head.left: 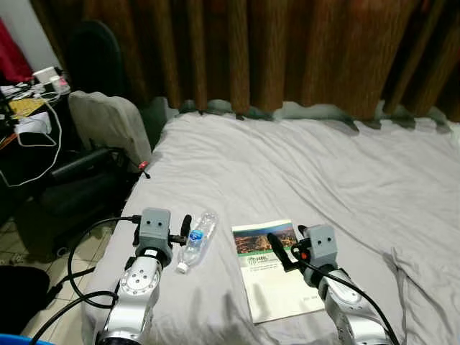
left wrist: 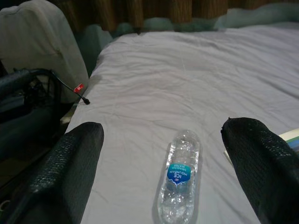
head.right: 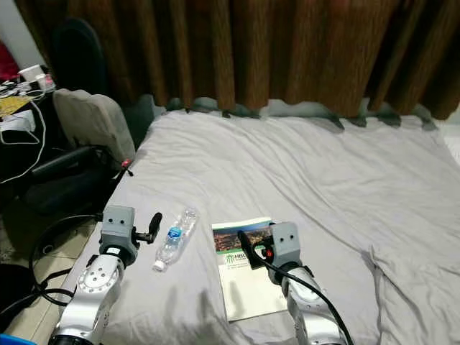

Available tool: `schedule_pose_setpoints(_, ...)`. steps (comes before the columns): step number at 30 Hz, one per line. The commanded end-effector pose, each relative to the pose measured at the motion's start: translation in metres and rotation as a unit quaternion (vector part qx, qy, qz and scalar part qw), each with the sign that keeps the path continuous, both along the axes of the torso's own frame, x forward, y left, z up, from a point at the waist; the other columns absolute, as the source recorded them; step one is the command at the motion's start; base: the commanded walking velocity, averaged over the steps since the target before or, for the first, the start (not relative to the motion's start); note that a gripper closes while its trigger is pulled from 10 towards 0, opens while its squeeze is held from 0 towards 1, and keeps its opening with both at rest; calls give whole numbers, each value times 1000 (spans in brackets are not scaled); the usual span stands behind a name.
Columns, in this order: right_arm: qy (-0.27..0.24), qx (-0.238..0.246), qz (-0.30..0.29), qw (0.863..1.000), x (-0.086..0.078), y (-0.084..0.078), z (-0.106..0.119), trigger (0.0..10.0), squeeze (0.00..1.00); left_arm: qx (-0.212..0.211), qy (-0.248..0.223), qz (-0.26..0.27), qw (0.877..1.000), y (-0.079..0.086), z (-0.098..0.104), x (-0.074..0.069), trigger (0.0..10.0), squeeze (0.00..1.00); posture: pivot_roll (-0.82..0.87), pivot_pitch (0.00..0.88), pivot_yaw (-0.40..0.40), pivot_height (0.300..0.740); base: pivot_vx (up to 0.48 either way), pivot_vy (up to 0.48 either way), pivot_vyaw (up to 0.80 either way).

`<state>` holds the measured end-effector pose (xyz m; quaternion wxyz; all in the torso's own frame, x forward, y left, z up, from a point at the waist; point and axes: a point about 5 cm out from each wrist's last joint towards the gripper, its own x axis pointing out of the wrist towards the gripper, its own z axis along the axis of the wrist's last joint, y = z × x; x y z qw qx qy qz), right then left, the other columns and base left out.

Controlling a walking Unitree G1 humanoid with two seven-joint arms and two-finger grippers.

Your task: Clean up the room

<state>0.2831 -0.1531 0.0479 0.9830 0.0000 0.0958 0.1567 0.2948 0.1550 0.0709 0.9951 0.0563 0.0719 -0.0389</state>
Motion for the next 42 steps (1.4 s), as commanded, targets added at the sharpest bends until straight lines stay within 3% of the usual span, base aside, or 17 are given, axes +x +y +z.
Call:
schedule_pose_setpoints(1,5,4,5,1000,1,2,0,10000,0,11,-3,1,1000,0,1,1,10000,0,-7,25,1,740,0,0,0)
schedule_pose_setpoints(6,5,4,-1,1000,2,0,0,10000,0,36,15,20,999,10,-3,5,10000,0,-6,29,-2,740,0,0,0)
schedule_pose_setpoints(10,-14,6,-22,1000,3,-5,5,10000,0,10,-18,7,1000,9,8,6,10000,0,-10,39,1,740,0,112,0)
schedule_pose_setpoints(13,-12,8,-19,1000,1,-3,4,10000,0,33,-1,-1,999,9,7,17,10000,0,-9,52,-4,740,187,407,0)
schedule_pose_setpoints(16,-8,12,-10,1000,-7,3,2,10000,0,40,11,-17,999,7,14,42,10000,0,-32,91,-3,740,404,184,0)
schedule_pose_setpoints(19,-11,5,-25,1000,-31,-4,4,10000,0,41,32,-48,997,2,22,63,10000,0,-88,195,5,740,150,0,0)
schedule_pose_setpoints(21,-6,2,-41,999,-67,-7,9,10000,0,15,64,-33,997,6,22,73,10000,0,-169,338,0,740,0,0,0)
schedule_pose_setpoints(23,-2,-14,-46,999,-111,-7,23,10000,0,1,46,-21,999,6,37,84,10000,0,-241,469,-6,740,0,0,0)
schedule_pose_setpoints(24,0,-14,-48,999,-117,-7,26,10000,0,-2,39,-22,999,4,42,86,10000,0,-256,502,-6,740,0,0,0)
schedule_pose_setpoints(26,19,-17,-58,998,-152,-5,44,10000,0,-30,13,-17,999,1,60,96,10000,0,-309,629,-1,740,0,0,0)
schedule_pose_setpoints(28,22,-18,-60,998,-162,-4,52,10000,0,-28,2,-15,999,1,64,98,10000,0,-328,648,-5,740,0,0,0)
schedule_pose_setpoints(29,37,-13,-73,997,-178,-3,61,10000,0,-18,-19,-16,1000,-1,73,101,10000,0,-363,691,-19,740,0,0,0)
schedule_pose_setpoints(32,53,-9,-78,996,-192,1,68,10000,0,-46,-41,0,998,1,81,103,10000,0,-367,709,-25,740,0,0,0)
schedule_pose_setpoints(36,62,-5,-72,995,-195,7,69,10000,0,-1,-46,-8,999,-2,79,102,10000,0,-366,705,-25,740,0,0,0)
schedule_pose_setpoints(40,61,-8,-69,996,-194,8,69,10000,0,12,-34,-13,999,-6,74,101,10000,0,-365,700,-28,740,0,0,0)
schedule_pose_setpoints(41,64,-11,-66,996,-195,9,68,10000,0,29,6,-14,999,-11,58,97,10000,0,-378,698,-32,740,0,0,0)
schedule_pose_setpoints(42,64,-11,-66,996,-195,9,68,10000,0,29,6,-14,999,-11,58,97,10000,0,-378,698,-32,740,0,0,0)
